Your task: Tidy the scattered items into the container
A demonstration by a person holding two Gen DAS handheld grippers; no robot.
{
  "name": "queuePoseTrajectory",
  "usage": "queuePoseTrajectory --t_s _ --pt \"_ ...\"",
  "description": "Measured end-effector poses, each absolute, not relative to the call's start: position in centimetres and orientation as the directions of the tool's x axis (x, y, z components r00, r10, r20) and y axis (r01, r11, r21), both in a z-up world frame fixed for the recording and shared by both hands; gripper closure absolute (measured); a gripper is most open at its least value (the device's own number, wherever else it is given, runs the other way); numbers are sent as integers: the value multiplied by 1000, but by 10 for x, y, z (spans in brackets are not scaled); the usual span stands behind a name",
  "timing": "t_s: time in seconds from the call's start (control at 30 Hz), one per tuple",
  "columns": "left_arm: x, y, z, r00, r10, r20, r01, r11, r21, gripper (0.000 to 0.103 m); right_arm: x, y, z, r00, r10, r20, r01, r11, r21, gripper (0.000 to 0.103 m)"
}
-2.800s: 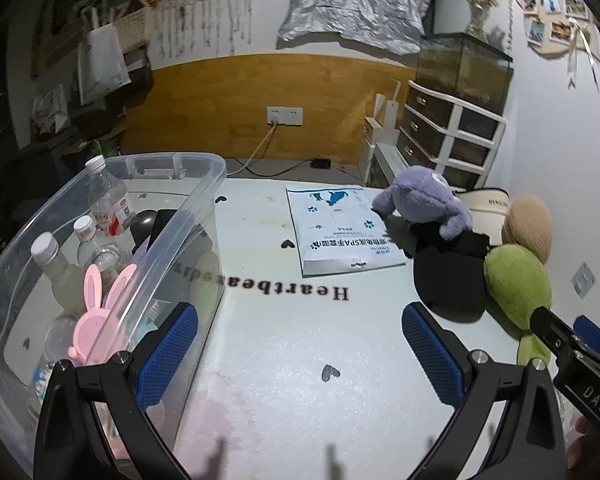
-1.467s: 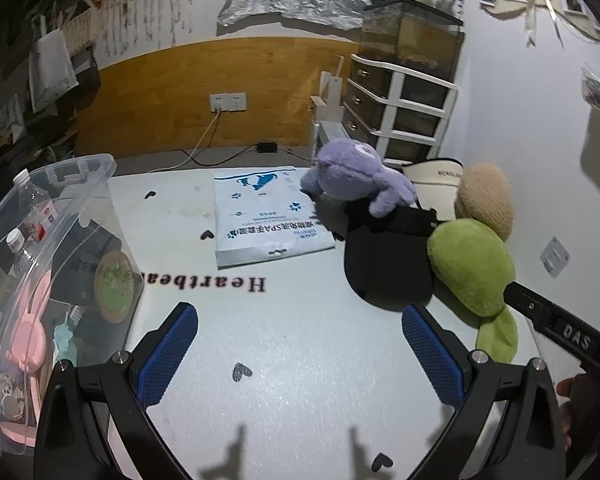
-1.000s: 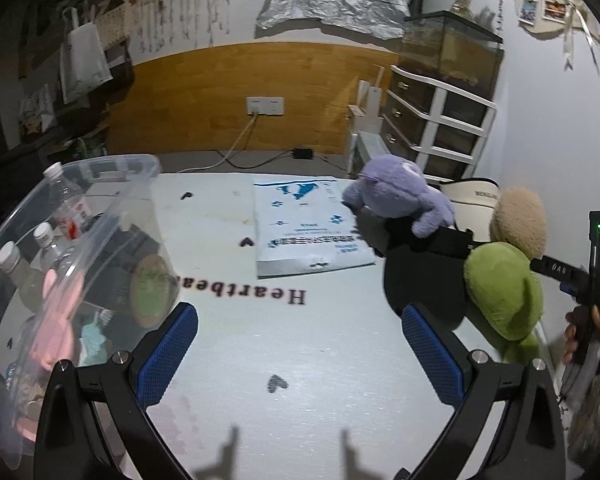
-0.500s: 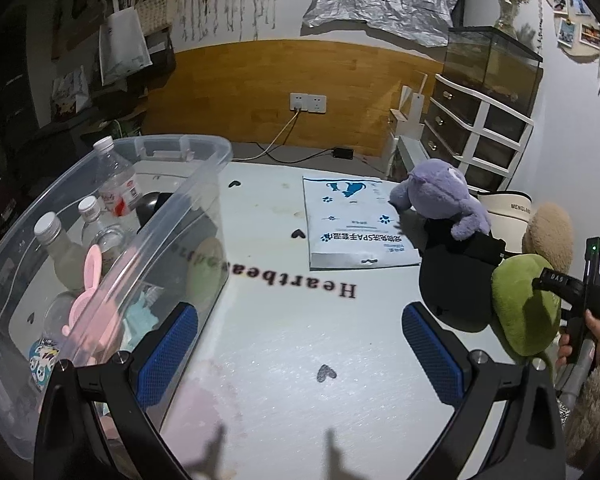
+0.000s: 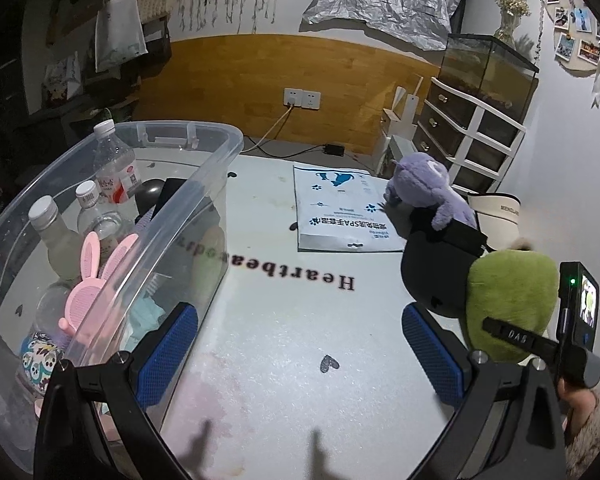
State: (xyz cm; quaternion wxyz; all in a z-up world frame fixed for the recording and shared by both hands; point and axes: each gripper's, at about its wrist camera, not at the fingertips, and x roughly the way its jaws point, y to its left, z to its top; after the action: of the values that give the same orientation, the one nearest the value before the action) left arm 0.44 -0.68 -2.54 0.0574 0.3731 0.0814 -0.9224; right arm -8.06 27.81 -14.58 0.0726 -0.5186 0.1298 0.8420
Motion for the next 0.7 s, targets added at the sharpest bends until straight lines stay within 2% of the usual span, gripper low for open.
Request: queuePoseTrajectory --t_s 0.17,0.3,0.33,0.4,0.5,0.53,0.6,0.7 --pt "8 -7 -23 -722 -19 -691 136 -984 -114 0 -68 268 -139 -397 -223 -890 -179 -933 314 4" --pt "14 -12 -20 -732 -31 -681 135 -986 -100 0 -52 286 -95 -494 -273 -825 -187 -894 407 4" --pt "16 -15 -19 -733 -36 -679 140 -985 -99 0 -51 291 -83 -528 -258 -809 -174 -900 400 4" --pt "18 -23 -20 -730 -49 -682 160 -982 -101 0 -50 309 -58 -615 -128 -778 -191 -933 305 4" --pt "23 -31 -21 -725 -64 -686 184 -977 -103 0 -66 347 -59 -648 44 -761 -332 -915 230 4" --pt "25 -33 -20 -725 -71 -685 192 -976 -103 0 -77 363 -69 -635 28 -772 -379 -882 279 4" --pt "28 -36 -20 -726 -80 -683 201 -975 -99 0 -100 381 -94 -617 -122 -778 -406 -797 447 4" --pt "32 -37 -19 -728 -92 -680 205 -975 -89 0 -114 373 -120 -609 -327 -723 -381 -678 628 4"
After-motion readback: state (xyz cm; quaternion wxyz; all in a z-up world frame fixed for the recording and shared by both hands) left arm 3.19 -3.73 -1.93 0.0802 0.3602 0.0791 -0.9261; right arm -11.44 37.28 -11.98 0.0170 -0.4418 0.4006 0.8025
